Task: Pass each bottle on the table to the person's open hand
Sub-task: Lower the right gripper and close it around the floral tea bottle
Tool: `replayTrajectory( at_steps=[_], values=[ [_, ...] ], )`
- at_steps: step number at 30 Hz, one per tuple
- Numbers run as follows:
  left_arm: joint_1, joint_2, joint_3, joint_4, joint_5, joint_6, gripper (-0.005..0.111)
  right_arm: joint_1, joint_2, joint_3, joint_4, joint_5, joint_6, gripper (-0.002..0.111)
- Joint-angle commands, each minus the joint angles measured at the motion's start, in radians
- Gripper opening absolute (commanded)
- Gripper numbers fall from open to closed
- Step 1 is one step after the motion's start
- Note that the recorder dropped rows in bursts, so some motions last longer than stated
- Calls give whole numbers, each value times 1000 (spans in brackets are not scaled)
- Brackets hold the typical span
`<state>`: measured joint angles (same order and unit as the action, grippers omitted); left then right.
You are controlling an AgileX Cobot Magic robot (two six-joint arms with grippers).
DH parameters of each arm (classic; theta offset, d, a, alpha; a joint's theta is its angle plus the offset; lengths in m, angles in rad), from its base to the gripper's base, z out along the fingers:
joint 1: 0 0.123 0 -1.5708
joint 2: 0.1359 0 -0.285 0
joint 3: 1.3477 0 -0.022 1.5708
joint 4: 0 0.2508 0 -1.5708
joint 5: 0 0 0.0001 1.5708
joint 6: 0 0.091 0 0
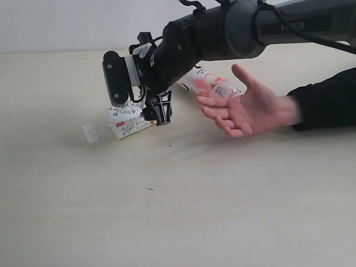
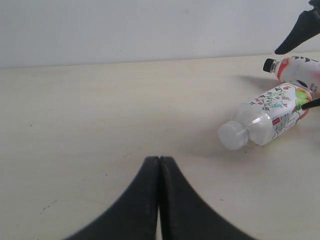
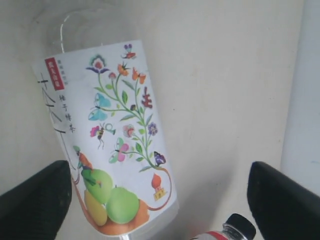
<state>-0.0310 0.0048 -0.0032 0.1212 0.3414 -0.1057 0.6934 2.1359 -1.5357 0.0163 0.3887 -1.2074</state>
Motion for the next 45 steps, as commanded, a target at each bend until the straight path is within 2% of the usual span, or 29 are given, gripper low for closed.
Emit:
replayTrajectory(
  at_steps=[1,9,14,22,28,45],
  values=[
    [3,-5,3,5,-7,-4,3,4,-19,-6,-1,78,3,90],
    [3,-5,3,5,-7,-4,3,-1,-37,-52,-57,189,-47,90],
    [3,-5,3,5,-7,-4,3,-1,12,-214,-57,430,-46,90],
    [3,-5,3,5,-7,-4,3,-1,149,-402,-57,558,-46,90],
    [3,-5,3,5,-7,-4,3,-1,214,-475,-42,587,-97,90],
    [3,-5,3,5,-7,-4,3,-1,245,-477,4,559,-109,90]
  ],
)
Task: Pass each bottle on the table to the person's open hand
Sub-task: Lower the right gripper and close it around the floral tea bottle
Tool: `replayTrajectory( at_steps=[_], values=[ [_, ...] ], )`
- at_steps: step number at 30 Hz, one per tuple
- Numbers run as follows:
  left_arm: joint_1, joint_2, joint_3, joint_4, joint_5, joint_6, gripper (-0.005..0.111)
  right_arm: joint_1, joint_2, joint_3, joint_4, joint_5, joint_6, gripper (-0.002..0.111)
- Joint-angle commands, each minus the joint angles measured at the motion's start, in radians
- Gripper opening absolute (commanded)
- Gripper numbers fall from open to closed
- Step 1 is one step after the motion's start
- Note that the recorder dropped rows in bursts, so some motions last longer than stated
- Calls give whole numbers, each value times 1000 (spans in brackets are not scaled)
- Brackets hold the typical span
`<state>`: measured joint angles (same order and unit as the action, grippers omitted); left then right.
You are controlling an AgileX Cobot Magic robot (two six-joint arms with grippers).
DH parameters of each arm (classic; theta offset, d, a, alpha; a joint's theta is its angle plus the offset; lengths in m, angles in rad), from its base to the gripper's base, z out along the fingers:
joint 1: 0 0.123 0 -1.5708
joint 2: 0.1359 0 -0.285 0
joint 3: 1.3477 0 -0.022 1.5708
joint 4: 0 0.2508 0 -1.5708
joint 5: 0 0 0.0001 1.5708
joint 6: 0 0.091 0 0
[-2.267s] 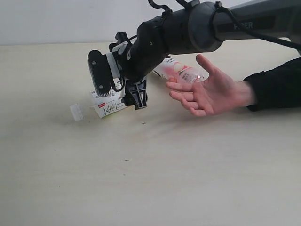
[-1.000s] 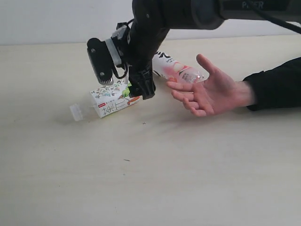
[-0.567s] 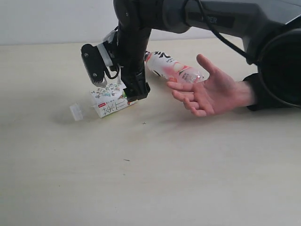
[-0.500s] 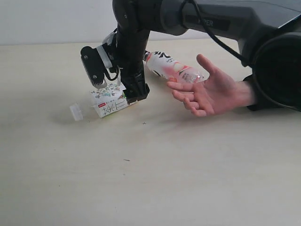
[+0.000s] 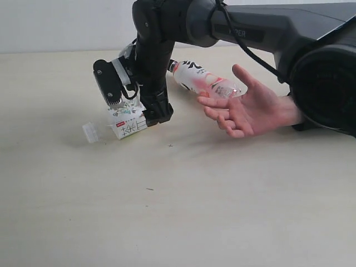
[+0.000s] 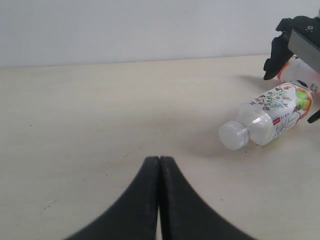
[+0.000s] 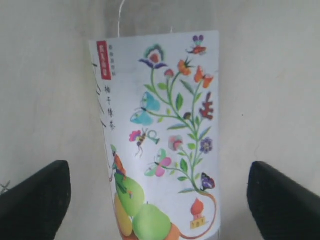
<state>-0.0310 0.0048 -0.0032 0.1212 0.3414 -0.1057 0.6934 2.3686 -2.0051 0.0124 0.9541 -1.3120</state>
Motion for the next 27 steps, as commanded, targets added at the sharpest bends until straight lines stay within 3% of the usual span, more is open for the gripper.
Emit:
replayTrajectory(
  at_steps=[1,27],
  values=[
    [3,-5,3,5,-7,-4,3,-1,16,-7,10,-7,-5,90],
    [3,-5,3,5,-7,-4,3,-1,22,-7,37,-52,-5,90]
  ],
)
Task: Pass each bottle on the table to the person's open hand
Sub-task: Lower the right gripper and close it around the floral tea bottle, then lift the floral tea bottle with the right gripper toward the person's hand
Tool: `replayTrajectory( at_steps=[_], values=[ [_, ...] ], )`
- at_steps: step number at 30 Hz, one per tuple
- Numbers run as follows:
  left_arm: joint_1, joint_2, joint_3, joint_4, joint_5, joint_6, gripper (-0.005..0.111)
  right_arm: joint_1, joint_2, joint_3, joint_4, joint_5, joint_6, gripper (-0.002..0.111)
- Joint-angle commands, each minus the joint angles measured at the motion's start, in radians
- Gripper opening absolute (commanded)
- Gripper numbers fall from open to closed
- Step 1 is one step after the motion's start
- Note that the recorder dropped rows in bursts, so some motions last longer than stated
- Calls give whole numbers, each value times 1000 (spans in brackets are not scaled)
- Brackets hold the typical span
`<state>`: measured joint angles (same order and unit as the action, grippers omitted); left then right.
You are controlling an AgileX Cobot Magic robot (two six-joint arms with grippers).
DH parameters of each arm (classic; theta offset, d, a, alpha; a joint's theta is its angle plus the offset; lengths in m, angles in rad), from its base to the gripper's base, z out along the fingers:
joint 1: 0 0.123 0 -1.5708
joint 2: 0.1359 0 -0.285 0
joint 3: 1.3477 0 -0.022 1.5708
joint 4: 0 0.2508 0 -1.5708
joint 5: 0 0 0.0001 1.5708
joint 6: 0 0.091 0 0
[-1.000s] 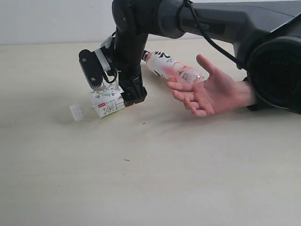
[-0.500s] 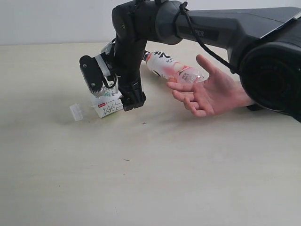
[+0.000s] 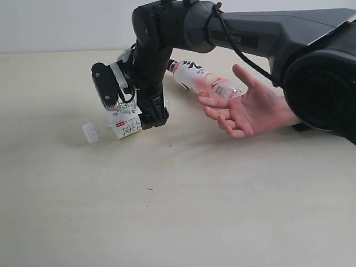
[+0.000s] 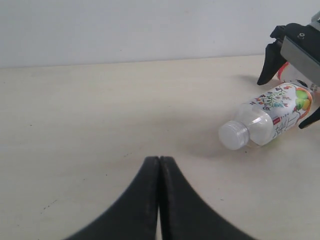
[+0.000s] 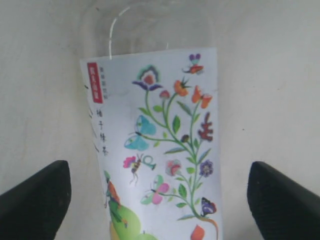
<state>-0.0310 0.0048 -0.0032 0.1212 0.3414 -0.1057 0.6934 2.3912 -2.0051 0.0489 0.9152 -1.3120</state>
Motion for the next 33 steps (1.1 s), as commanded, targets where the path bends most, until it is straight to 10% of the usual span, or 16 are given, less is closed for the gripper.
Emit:
replayTrajectory(
  at_steps=[1,14,22,33],
  values=[
    [3,-5,3,5,-7,-4,3,-1,2,-7,1,-10,-5,90],
    [3,-5,3,5,-7,-4,3,2,30,-7,1,-2,-5,79],
    [3,-5,3,5,-7,-4,3,4,16,-7,-24,-2,73,2],
    [-1,-5,3,5,-7,-4,3,4,-127,-19,-140,14,525,0]
  ],
)
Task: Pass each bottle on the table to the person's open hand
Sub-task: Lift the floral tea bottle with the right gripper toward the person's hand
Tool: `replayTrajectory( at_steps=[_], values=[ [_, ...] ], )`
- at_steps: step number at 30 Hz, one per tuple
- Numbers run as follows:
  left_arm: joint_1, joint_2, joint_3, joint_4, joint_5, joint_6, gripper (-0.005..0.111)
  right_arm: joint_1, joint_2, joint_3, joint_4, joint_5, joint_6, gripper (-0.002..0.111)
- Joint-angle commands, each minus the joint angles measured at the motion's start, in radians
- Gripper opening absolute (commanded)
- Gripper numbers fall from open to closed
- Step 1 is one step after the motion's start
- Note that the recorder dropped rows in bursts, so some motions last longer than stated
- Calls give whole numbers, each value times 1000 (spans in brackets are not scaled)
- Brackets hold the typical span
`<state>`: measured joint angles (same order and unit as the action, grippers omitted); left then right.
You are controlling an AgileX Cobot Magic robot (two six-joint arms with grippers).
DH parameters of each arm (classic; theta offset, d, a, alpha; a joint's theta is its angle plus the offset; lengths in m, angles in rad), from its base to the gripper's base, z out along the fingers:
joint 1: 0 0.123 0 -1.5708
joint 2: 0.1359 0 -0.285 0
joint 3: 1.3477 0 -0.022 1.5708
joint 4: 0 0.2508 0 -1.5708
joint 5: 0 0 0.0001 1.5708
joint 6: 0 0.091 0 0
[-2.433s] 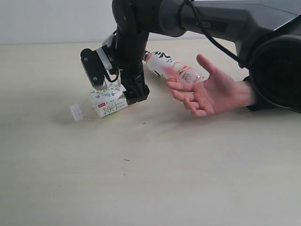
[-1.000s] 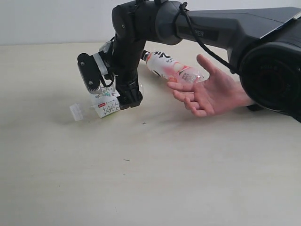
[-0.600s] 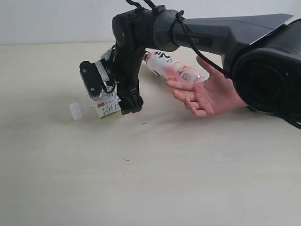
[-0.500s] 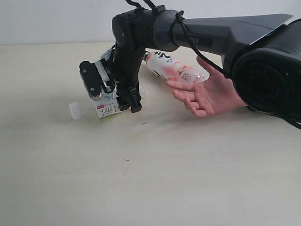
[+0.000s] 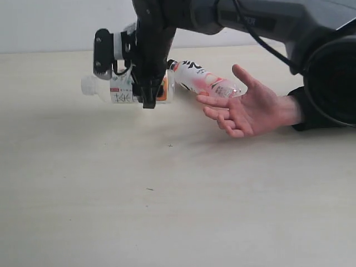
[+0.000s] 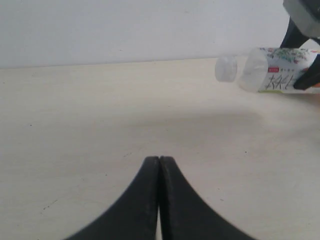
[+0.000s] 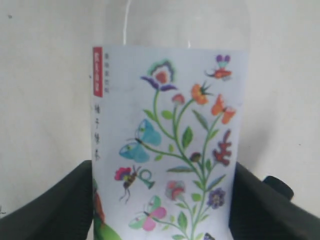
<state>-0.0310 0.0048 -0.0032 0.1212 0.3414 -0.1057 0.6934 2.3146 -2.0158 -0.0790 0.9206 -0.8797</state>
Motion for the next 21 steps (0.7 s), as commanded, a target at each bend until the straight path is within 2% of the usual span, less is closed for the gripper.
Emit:
replayTrajectory(
  at_steps=[1,4,11,18,21],
  values=[
    [-1,-5,3,5,-7,-4,3,4,-60,-8,-12,15,116,0],
    [-1,-5,3,5,-7,-4,3,4,-91,-8,-33,28,206,0],
    [-1,-5,3,5,-7,-4,3,-8,-171,-8,-227,80,446,0],
    [-1,-5,3,5,-7,-4,3,-103,-246,-8,-216,208,576,0],
    [-1,-5,3,5,-7,-4,3,-161,-267,-8,-150,291,604,0]
  ],
)
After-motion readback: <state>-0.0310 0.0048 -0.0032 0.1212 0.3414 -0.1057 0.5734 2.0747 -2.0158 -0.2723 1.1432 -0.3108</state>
